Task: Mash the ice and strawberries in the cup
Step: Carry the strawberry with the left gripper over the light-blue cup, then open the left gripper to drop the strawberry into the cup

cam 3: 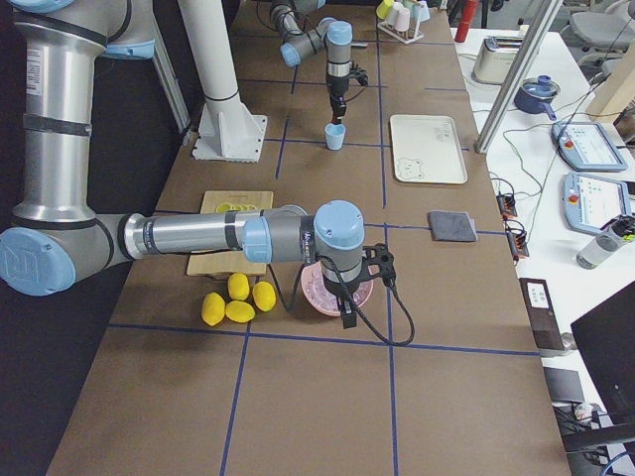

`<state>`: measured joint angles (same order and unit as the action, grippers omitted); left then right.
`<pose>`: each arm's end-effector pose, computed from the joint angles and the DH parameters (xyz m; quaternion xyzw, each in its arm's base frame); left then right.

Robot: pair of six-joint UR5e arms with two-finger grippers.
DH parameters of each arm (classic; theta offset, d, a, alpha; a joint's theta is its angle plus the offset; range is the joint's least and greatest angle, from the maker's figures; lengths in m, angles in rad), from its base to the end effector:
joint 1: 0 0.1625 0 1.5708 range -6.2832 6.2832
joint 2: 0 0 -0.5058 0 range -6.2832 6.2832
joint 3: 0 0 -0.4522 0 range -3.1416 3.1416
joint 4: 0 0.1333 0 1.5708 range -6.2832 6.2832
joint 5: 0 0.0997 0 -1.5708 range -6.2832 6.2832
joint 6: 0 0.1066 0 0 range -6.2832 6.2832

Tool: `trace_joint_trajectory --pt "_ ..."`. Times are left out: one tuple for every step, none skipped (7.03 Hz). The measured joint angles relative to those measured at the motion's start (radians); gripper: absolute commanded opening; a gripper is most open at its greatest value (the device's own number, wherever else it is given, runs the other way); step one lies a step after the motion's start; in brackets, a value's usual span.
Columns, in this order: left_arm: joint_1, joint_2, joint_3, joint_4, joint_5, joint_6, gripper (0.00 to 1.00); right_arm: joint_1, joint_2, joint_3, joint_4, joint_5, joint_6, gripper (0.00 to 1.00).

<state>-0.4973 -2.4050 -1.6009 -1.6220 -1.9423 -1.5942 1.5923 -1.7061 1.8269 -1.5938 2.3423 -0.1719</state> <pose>0.6648 -0.4685 0.1398 -0.0591 0.4611 -0.1481 0.8729 0.0694 -0.4860 0.6755 0.0814 -0.3697 -0.0879 0.9214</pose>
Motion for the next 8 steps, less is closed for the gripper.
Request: trace_joint_trajectory --pt "0.010 -0.002 0.000 -0.001 0.000 -0.001 0.07 0.000 0.001 0.000 0.000 0.000 0.001 0.99" --pt "0.017 -0.004 0.001 -0.002 0.000 -0.001 0.16 0.000 0.002 0.000 0.000 -0.001 0.001 0.99" --pt "0.019 -0.007 0.002 -0.002 0.000 0.001 0.25 0.000 0.003 0.000 0.000 -0.001 0.001 0.99" --pt "0.020 -0.008 0.002 -0.002 0.000 0.003 0.32 0.000 0.004 0.000 0.000 -0.001 0.002 0.99" --pt "0.019 -0.009 0.002 -0.005 0.001 0.004 0.42 0.000 0.004 0.000 0.000 -0.001 0.002 0.99" --pt "0.018 -0.009 0.003 -0.018 0.001 0.005 0.51 0.000 0.006 0.000 0.000 -0.001 0.003 0.99" --pt "0.015 -0.007 0.004 -0.035 0.002 0.006 0.52 0.000 0.007 0.000 0.000 0.000 0.006 0.99" --pt "0.012 -0.006 0.004 -0.044 0.003 0.006 0.53 0.000 0.007 0.000 0.000 0.000 0.008 0.99"
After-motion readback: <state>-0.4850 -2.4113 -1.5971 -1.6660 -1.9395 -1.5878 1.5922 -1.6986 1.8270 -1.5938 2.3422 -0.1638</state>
